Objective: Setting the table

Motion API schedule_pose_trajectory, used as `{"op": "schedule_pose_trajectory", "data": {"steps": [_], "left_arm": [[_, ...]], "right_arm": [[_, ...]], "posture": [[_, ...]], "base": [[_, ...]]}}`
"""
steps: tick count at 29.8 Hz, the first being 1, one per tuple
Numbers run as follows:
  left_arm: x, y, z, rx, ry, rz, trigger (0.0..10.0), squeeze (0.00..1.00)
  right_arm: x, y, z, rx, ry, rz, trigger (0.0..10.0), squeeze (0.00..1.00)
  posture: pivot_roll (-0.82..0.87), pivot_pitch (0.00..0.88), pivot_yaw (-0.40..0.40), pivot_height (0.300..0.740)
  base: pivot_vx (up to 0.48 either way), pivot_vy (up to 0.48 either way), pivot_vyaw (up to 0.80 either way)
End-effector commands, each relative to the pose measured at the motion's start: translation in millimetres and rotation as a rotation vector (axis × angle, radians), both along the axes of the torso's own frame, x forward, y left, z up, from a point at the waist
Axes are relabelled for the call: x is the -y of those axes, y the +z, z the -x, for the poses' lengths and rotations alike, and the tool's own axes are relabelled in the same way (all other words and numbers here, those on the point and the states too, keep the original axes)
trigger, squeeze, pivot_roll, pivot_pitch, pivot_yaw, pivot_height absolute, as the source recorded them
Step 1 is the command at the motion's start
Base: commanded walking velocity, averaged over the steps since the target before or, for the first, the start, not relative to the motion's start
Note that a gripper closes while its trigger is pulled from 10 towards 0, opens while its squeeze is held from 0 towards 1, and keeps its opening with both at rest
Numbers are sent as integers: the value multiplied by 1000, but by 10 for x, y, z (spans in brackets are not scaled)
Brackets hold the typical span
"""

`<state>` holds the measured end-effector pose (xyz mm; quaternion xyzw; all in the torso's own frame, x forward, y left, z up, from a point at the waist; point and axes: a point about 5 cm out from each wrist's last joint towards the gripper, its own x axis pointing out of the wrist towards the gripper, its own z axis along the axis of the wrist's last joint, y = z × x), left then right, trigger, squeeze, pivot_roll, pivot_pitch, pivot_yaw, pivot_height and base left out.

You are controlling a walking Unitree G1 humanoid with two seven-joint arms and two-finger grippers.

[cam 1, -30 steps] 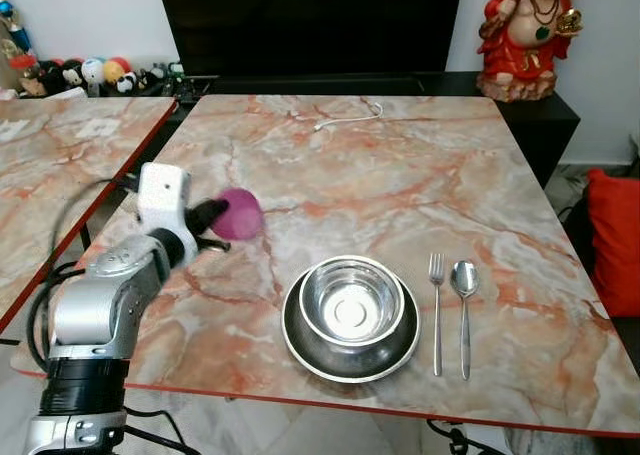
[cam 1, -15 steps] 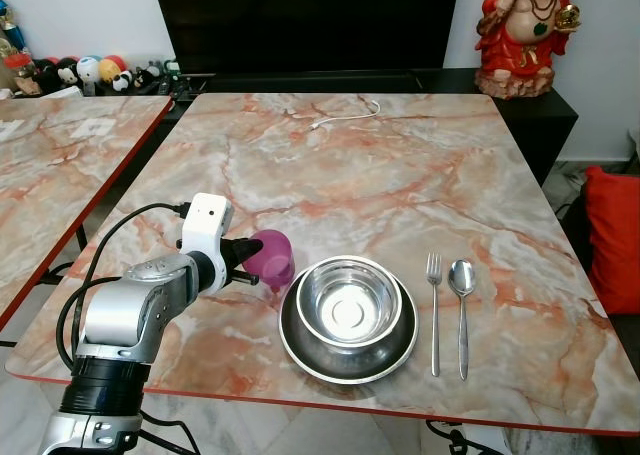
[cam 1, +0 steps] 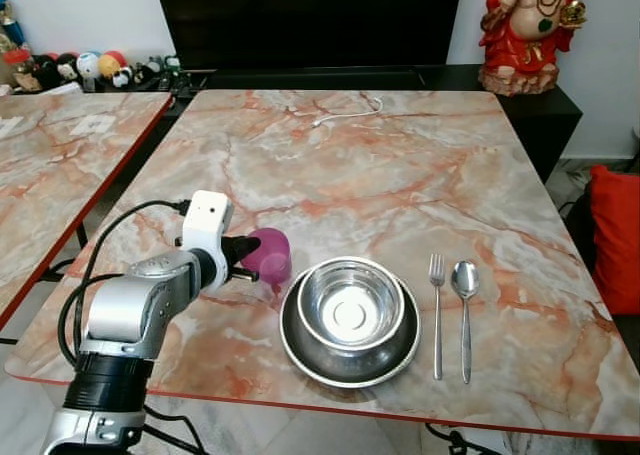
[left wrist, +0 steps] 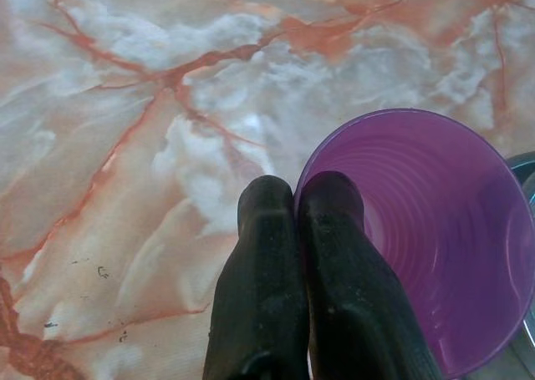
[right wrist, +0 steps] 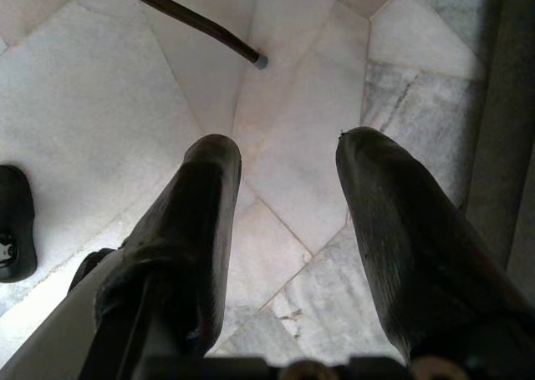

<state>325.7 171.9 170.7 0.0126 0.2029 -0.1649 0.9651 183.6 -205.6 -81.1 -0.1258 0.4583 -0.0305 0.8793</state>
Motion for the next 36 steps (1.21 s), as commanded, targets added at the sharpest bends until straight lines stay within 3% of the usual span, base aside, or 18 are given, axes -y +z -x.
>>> {"op": "schedule_pose_trajectory", "data": {"steps": [1,36], "left_arm": [[-44,18,-9,-8,27,-11,10000,0],[-4,-28,21,-36,16,-3,10000,0]], "right_arm": [[-14,-22,40,-14,-4,-5,10000,0],[-4,-17,32,-12,-20,-4,10000,0]], "posture": [[-68,0,66,740],[-65,11,61,740]], "base": [[0,0,0],[0,0,0]]}}
